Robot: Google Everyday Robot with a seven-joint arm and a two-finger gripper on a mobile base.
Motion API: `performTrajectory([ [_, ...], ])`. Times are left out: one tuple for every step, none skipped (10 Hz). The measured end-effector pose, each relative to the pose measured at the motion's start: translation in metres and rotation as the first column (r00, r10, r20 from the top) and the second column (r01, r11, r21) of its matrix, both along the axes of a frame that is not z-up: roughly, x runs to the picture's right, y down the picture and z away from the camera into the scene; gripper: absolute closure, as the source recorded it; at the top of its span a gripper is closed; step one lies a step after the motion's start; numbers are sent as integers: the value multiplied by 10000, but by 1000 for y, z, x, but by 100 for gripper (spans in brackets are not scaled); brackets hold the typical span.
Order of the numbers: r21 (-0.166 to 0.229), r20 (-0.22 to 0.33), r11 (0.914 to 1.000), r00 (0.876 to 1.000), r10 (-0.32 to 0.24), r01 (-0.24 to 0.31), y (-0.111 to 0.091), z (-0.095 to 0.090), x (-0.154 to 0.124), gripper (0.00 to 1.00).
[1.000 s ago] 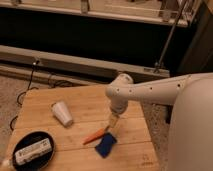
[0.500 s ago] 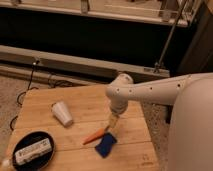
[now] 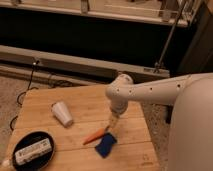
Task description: Wipe the white sponge on the table
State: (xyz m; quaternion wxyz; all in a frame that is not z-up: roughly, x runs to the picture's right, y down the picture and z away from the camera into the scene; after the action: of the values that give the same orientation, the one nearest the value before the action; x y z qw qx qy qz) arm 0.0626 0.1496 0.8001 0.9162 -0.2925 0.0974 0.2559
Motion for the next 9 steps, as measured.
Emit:
performTrajectory([
  [233, 627, 9976, 9959, -659, 646, 4, -2, -7, 20],
  [424, 1171, 9920, 9854, -1234, 1192, 10, -6, -11, 20],
  [671, 1868, 9796, 9621, -1987, 1893, 21, -11, -15, 20],
  [986, 2680, 9593, 9213, -2816, 2646, 38, -21, -18, 20],
  [1289, 3272, 9388, 8799, -3444, 3195, 52, -30, -19, 20],
  [1527, 3671, 9222, 8460, -3868, 3554, 62, -37, -19, 20],
  [1838, 4131, 8982, 7977, -4393, 3994, 76, -46, -19, 20],
  [2076, 4455, 8780, 7574, -4774, 4313, 86, -52, -24, 20],
  [2248, 4668, 8634, 7279, -5023, 4516, 92, -56, -29, 20],
])
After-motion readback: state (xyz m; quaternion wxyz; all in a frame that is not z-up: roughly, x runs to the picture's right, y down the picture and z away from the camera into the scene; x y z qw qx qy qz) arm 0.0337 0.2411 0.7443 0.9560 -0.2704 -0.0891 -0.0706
